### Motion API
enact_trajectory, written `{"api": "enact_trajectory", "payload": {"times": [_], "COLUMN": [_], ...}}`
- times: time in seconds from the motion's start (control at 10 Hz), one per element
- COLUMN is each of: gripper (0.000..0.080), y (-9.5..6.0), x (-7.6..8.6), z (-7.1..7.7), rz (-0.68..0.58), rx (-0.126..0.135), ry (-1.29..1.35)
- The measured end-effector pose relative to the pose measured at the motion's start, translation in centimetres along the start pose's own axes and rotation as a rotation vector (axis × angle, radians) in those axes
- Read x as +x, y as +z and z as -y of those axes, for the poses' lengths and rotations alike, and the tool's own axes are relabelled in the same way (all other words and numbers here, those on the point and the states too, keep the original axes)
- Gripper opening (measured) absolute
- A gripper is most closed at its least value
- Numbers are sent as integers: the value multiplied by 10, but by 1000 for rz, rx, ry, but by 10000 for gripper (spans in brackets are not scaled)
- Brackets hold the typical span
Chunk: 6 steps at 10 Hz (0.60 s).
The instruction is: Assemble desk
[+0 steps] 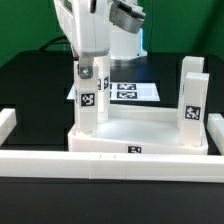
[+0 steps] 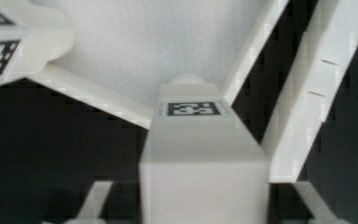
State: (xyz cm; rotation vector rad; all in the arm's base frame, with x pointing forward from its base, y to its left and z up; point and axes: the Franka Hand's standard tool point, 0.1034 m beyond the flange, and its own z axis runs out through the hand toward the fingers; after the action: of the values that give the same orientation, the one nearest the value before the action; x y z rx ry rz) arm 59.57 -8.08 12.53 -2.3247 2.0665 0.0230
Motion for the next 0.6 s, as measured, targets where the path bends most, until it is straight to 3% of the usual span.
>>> {"api": "enact_trajectory", "payload": {"times": [0.3,0.4,0.6], "gripper": [290,290,303], "y": [1,1,2], "x": [0,-1,-1], "z": [6,7,7], "rz": [29,34,33], "rx": [61,73,72], "ry": [346,407,390]}}
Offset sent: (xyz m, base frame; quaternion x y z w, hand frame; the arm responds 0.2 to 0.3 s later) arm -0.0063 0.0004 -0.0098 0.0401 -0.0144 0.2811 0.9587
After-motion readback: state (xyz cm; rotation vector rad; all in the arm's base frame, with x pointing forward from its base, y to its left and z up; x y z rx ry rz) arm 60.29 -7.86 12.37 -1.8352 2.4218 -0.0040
